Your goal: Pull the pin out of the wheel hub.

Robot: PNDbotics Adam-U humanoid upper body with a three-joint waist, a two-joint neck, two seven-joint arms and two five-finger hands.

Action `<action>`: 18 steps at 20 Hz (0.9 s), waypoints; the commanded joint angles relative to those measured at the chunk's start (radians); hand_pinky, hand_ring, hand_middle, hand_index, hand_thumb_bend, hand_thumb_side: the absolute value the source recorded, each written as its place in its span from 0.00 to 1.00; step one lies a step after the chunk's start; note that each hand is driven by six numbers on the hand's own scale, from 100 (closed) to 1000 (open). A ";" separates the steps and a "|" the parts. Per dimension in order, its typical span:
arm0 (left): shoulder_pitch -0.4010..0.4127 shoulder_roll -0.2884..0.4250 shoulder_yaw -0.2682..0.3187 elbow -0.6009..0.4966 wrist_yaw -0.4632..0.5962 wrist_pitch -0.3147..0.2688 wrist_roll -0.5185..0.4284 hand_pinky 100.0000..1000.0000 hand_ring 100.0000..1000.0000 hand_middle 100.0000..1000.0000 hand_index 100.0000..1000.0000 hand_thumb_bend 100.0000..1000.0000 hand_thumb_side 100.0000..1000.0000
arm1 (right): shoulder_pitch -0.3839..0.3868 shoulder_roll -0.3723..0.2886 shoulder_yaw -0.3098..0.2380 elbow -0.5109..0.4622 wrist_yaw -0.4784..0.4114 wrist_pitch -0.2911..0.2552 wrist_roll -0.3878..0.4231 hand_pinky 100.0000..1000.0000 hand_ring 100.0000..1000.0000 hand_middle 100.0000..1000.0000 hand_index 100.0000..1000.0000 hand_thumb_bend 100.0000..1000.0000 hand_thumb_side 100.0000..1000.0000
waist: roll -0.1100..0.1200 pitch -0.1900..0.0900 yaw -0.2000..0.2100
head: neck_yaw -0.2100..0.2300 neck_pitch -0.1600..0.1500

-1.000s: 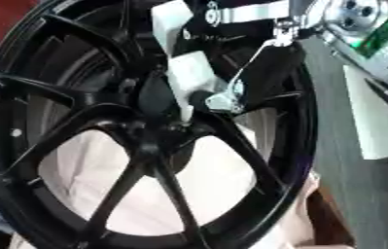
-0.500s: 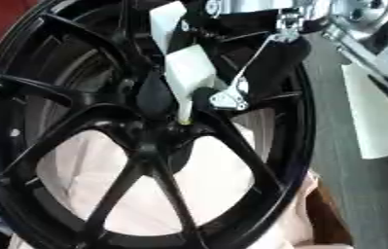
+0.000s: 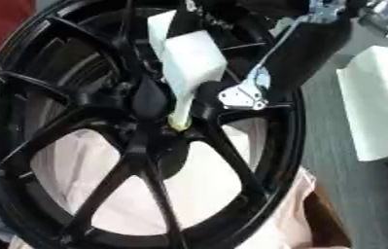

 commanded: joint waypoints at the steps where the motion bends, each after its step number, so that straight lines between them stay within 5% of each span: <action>1: -0.003 0.030 0.014 -0.009 -0.001 -0.004 0.005 0.68 0.66 0.59 0.71 0.09 0.67 | -0.004 -0.062 -0.054 -0.032 -0.029 0.002 -0.022 0.68 0.56 0.34 0.48 0.00 0.00 | 0.009 -0.042 -0.006 | 0.005 -0.007; 8: 0.005 0.038 0.021 -0.010 -0.005 -0.009 0.013 0.68 0.66 0.59 0.71 0.09 0.66 | 0.133 -0.201 -0.215 -0.034 -0.063 -0.075 -0.161 0.68 0.55 0.35 0.48 0.00 0.00 | 0.020 -0.057 -0.028 | 0.023 -0.012; 13: 0.013 0.040 0.028 -0.010 -0.008 -0.012 0.020 0.68 0.66 0.59 0.71 0.09 0.66 | 0.356 -0.328 -0.375 -0.034 -0.049 -0.123 -0.302 0.70 0.57 0.37 0.51 0.00 0.00 | 0.036 -0.064 -0.047 | 0.041 -0.016; 18: 0.020 0.041 0.035 -0.011 -0.011 -0.017 0.028 0.68 0.66 0.59 0.71 0.09 0.65 | 0.594 -0.379 -0.521 -0.018 -0.010 -0.142 -0.442 0.70 0.57 0.38 0.51 0.00 0.00 | 0.054 -0.071 -0.076 | 0.065 -0.021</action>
